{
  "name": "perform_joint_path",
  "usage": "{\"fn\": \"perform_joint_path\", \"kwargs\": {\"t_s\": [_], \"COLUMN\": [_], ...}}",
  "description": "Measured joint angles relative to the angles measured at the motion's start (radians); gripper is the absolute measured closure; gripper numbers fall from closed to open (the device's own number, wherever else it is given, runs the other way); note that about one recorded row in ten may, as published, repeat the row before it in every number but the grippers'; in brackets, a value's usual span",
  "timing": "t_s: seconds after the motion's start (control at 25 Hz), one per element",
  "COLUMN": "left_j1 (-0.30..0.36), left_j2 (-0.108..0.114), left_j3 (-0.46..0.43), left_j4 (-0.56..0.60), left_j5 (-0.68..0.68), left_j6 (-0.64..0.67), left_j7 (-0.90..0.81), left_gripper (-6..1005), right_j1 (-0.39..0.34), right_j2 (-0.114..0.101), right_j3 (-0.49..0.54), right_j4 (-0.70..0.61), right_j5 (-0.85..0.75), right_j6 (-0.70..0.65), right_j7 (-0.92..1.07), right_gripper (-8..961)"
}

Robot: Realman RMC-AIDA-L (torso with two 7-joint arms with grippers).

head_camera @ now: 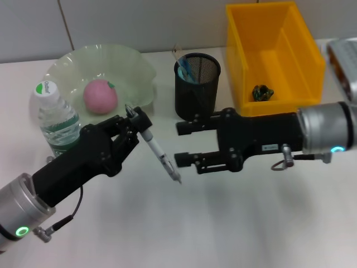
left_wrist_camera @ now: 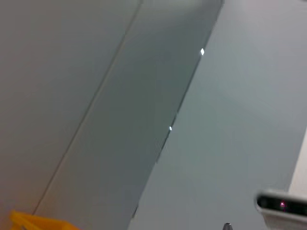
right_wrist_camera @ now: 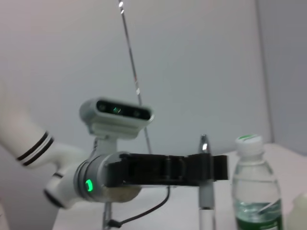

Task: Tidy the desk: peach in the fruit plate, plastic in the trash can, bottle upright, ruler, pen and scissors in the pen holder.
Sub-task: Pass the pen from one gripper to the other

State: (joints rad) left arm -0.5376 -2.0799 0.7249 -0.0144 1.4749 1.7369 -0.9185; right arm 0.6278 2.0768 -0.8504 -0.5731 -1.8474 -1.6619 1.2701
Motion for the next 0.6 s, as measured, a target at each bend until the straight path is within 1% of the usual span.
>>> {"fn": "perform_joint_path", "kwargs": {"t_s": [0.12,0.16,0.32,0.52,0.56,0.6], "left_j1": [0.001,0.002,0.002,0.002,0.003,0.004], "left_j2": [0.0,0.0,0.0,0.0,0.0,0.0], "left_j3": [-0.012,-0.029,-0.054,-0.081,-0.097,-0.104], "left_j4": [-0.02,-0.045,-0.063,-0.068,-0.079,-0.083], "left_j5": [0.0,0.0,0.0,0.0,0.0,0.0], "left_j6": [0.01,0.017,0.032,0.052,0.069,0.077], "left_j7": [0.005,0.009,0.009,0.007,0.003,0.002], "left_gripper": [840,840,838,836,835,835], "right_j1": [-0.042,-0.056,-0.11,-0.176,-0.192,-0.192], "right_j2": [0.0,0.0,0.001,0.0,0.001,0.001], "right_j3": [0.002,0.002,0.002,0.004,0.004,0.004], "right_j4": [0.001,0.004,0.03,0.097,0.131,0.131], "right_j5": [0.041,0.057,0.127,0.25,0.285,0.285], "right_j6": [-0.004,-0.006,-0.01,-0.02,-0.023,-0.023], "right_j7": [-0.05,-0.068,-0.148,-0.287,-0.342,-0.342], "right_gripper": [276,276,276,276,277,277]}}
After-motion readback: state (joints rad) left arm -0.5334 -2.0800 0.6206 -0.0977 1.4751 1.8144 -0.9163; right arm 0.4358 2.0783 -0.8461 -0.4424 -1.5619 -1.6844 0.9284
